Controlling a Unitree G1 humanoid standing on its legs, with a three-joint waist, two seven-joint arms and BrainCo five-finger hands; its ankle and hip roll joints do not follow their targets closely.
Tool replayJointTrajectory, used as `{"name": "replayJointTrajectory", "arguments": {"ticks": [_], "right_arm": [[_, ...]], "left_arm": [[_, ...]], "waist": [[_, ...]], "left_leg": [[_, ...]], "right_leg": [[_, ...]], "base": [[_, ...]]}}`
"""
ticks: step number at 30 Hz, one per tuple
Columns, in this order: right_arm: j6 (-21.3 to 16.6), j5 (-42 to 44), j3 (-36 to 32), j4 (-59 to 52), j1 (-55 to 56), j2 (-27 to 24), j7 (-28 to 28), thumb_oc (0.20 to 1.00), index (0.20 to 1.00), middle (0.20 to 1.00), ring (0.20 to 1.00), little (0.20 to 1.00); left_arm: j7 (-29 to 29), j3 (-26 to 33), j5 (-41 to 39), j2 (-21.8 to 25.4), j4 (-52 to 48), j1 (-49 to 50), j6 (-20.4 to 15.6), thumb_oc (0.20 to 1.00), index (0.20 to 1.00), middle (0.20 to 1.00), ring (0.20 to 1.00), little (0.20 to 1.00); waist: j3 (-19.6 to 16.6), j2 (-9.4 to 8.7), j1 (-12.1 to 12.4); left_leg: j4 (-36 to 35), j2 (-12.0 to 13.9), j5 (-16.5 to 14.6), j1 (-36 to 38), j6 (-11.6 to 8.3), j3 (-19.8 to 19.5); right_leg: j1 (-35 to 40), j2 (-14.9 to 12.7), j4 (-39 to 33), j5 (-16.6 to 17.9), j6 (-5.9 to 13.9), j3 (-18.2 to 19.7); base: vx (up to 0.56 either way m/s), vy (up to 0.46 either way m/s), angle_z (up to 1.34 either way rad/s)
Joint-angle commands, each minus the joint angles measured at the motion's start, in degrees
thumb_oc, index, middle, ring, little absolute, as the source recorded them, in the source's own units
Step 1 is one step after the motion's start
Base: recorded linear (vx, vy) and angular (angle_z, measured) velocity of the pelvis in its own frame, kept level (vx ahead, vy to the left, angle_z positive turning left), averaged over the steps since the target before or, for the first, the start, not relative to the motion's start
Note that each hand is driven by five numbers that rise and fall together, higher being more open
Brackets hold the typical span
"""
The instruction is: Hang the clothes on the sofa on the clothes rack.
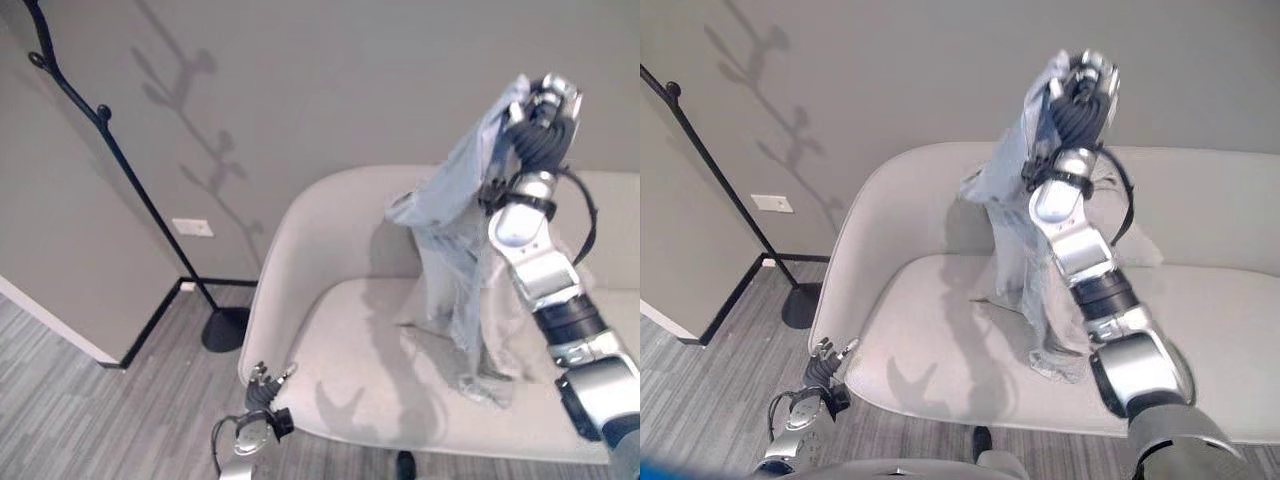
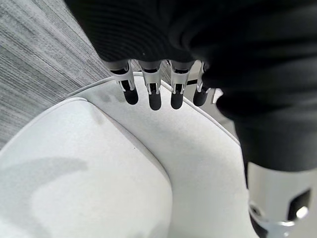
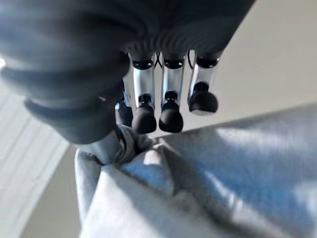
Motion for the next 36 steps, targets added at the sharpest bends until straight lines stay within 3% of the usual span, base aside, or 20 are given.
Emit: {"name": "replayJointTrajectory", "arguments": {"ticks": [1, 5, 10, 19, 25, 31, 36], "right_arm": [[-4.59, 6.94, 4.45, 6.77, -13.56, -1.59, 1.32, 0.200, 0.200, 0.200, 0.200, 0.200], [-6.06, 9.87, 6.89, 8.71, -18.48, -1.57, 0.67, 0.200, 0.200, 0.200, 0.200, 0.200], [-10.58, 14.65, 11.66, 8.22, -24.40, -0.63, -0.32, 0.200, 0.200, 0.200, 0.200, 0.200], [-15.63, 19.59, 19.85, 1.47, -28.19, 2.44, 1.30, 0.200, 0.200, 0.200, 0.200, 0.200], [-17.89, 24.04, 22.40, 0.67, -30.23, 2.92, 2.87, 0.200, 0.200, 0.200, 0.200, 0.200], [-18.88, 28.45, 24.37, -2.55, -32.17, 1.96, 4.71, 0.200, 0.200, 0.200, 0.200, 0.200], [-20.03, 33.54, 26.76, -7.07, -31.97, 0.37, 8.03, 0.200, 0.200, 0.200, 0.200, 0.200]], "left_arm": [[2.66, -1.22, 9.29, 4.43, 0.01, -3.86, -0.54, 1.000, 1.000, 1.000, 1.000, 1.000], [5.33, -2.27, 12.26, 4.81, 0.27, -6.12, -1.46, 1.000, 1.000, 1.000, 1.000, 1.000], [11.86, -5.72, 20.68, 6.17, 3.44, -12.03, -1.46, 1.000, 1.000, 1.000, 1.000, 1.000], [23.55, -12.18, 29.21, 7.59, 15.92, -27.36, 0.00, 1.000, 1.000, 1.000, 1.000, 1.000], [24.25, -14.89, 29.71, 6.91, 17.92, -30.85, -0.19, 1.000, 1.000, 1.000, 1.000, 1.000], [21.30, -17.63, 23.88, 2.63, 13.33, -31.98, -1.82, 1.000, 1.000, 1.000, 1.000, 1.000], [18.63, -22.09, 25.10, 0.17, 11.46, -33.33, -0.61, 1.000, 1.000, 1.000, 1.000, 1.000]], "waist": [[-0.44, -3.17, 0.99], [-0.56, -3.82, 0.69], [-1.21, -4.64, -0.68], [-2.08, -3.40, -3.98], [-2.67, -2.93, -5.16], [-2.80, -2.93, -6.07], [-2.67, -2.96, -6.69]], "left_leg": [[-0.99, -0.65, -2.41, -0.90, 2.04, -1.24], [-0.99, -0.47, -2.47, -0.75, 1.78, -0.94], [-0.99, 0.12, -2.90, -0.10, 1.11, -0.34], [-0.99, 0.97, -3.05, 0.49, 0.23, 0.80], [-0.99, 1.22, -3.28, 0.92, 0.15, 1.10], [-0.99, 1.27, -3.19, 0.78, 0.20, 0.97], [-0.99, 1.12, -3.30, 0.62, 0.34, 1.34]], "right_leg": [[2.72, -3.03, 3.84, -4.57, 3.60, 0.24], [2.51, -2.82, 3.97, -4.54, 3.63, 0.43], [2.18, -2.08, 4.13, -4.88, 3.51, 0.93], [1.75, -0.94, 4.55, -5.75, 3.09, 1.89], [1.79, -0.66, 4.85, -6.06, 2.99, 2.12], [1.94, -0.67, 4.62, -5.81, 2.92, 2.44], [2.05, -0.71, 4.33, -5.59, 3.02, 2.83]], "base": [[-0.02, 0.003, -0.11], [0.00, -0.004, -0.05], [0.03, -0.038, -0.03], [0.02, -0.022, -0.07], [0.01, -0.002, -0.04], [0.00, 0.000, 0.00], [0.00, 0.000, -0.01]]}}
